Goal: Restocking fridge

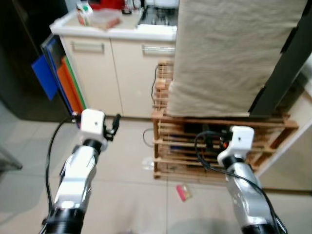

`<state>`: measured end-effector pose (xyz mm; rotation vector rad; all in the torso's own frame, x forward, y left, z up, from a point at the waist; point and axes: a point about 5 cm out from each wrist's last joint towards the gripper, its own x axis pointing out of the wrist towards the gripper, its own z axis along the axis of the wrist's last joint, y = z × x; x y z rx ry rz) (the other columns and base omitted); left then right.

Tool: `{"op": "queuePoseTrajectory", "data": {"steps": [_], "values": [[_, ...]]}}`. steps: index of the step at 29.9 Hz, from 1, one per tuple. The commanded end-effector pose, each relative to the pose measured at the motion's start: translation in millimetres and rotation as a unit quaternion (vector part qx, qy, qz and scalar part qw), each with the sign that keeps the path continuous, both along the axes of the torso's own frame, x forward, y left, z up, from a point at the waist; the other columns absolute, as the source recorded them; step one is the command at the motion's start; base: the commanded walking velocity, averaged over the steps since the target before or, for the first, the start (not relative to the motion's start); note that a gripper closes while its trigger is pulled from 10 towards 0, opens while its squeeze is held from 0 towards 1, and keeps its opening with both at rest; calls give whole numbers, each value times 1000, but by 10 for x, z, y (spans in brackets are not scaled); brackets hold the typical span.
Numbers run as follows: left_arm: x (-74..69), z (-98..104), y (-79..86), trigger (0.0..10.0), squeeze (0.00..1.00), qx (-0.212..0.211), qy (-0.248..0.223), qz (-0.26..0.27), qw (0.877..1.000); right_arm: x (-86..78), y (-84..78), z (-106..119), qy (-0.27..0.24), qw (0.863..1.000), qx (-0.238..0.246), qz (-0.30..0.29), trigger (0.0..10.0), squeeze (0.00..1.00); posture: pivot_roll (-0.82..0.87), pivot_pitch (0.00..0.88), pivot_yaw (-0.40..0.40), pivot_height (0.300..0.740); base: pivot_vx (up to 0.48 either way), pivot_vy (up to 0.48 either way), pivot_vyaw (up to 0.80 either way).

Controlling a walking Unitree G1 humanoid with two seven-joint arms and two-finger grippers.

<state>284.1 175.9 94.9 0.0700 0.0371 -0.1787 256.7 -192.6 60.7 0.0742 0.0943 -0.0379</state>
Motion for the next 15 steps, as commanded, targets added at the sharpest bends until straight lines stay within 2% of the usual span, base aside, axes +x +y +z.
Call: {"op": "queuePoseTrajectory", "data": {"steps": [1, 4, 5, 6, 9, 11, 13, 15], "values": [[-17, 33, 115, 10000, 0, 10, -11, 5, 1000, 1, 63, 67, -23, 1000, -1, 11, 10000, 0, -13, 0, -5, 740, 0, 480, 0], [-58, -22, 180, 10000, 0, 19, -4, 20, 1000, -34, 84, 57, -27, 999, 3, 19, 10000, 0, -9, 0, -8, 740, 0, 480, 0], [-55, -37, 177, 10000, 0, 56, -5, 37, 998, -34, 99, 59, -29, 999, 7, 22, 10000, 0, -3, 0, -9, 740, 0, 0, 0], [-47, -42, 165, 10000, 0, 68, -2, 41, 997, -31, 103, 60, -30, 999, 6, 23, 10000, 0, -1, 0, -12, 740, 0, 0, 0], [-35, 44, 60, 10000, 0, 34, -20, 23, 999, -15, 128, 63, -29, 999, 8, 28, 10000, 0, 2, 0, -12, 740, 0, 0, 0], [-26, 103, 24, 10000, 0, 9, -33, 24, 999, -8, 152, 70, -32, 999, 6, 36, 10000, 0, 4, 0, -15, 740, 142, 330, 0], [-10, 125, 27, 10000, 0, -3, -36, 35, 999, -10, 171, 72, -33, 999, 6, 41, 10000, 0, 6, 0, -15, 740, 289, 384, 0], [7, 128, 49, 10000, 0, 3, -36, 50, 998, -17, 201, 58, -31, 998, 6, 47, 10000, 0, 10, 0, -15, 740, 289, 384, 0]]}}
